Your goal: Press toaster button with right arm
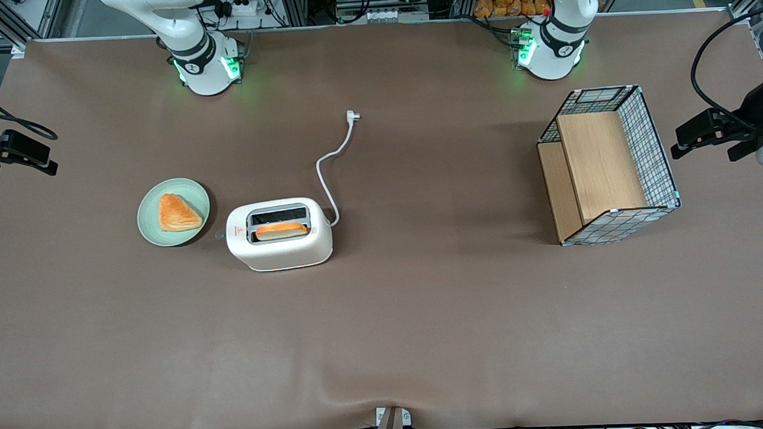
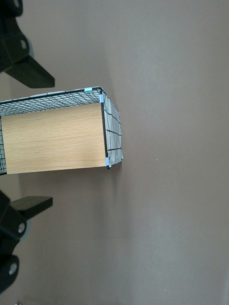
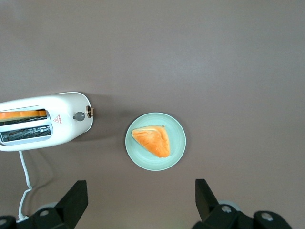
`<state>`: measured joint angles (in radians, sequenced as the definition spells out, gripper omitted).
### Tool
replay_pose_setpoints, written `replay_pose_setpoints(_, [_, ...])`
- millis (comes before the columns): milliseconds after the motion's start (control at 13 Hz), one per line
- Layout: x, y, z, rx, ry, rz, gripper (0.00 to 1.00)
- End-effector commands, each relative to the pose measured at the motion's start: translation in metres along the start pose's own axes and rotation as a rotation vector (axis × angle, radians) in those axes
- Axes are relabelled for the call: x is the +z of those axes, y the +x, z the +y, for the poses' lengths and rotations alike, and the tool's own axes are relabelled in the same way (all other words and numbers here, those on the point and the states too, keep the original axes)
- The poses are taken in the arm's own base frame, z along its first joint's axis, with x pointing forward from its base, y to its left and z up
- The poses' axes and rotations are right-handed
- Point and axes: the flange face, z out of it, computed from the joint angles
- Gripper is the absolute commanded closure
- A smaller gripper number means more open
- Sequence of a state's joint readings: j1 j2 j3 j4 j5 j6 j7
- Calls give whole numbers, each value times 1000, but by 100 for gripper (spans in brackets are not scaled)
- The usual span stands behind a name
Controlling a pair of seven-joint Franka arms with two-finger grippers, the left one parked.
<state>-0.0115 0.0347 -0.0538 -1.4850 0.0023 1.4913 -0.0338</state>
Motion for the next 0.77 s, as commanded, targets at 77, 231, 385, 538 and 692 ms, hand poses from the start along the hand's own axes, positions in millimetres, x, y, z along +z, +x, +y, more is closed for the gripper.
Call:
replay_pose_setpoints(77, [-7, -3, 3, -3, 24, 5, 0])
replay_pose_setpoints(231, [-6, -1, 2, -4, 19, 3, 0])
replay_pose_setpoints(385, [-6, 0, 3, -3, 22, 5, 0])
replay_pose_setpoints(538, [-5, 0, 1, -6, 23, 2, 0])
replay_pose_setpoints(692, [-4, 1, 1, -5, 23, -1, 0])
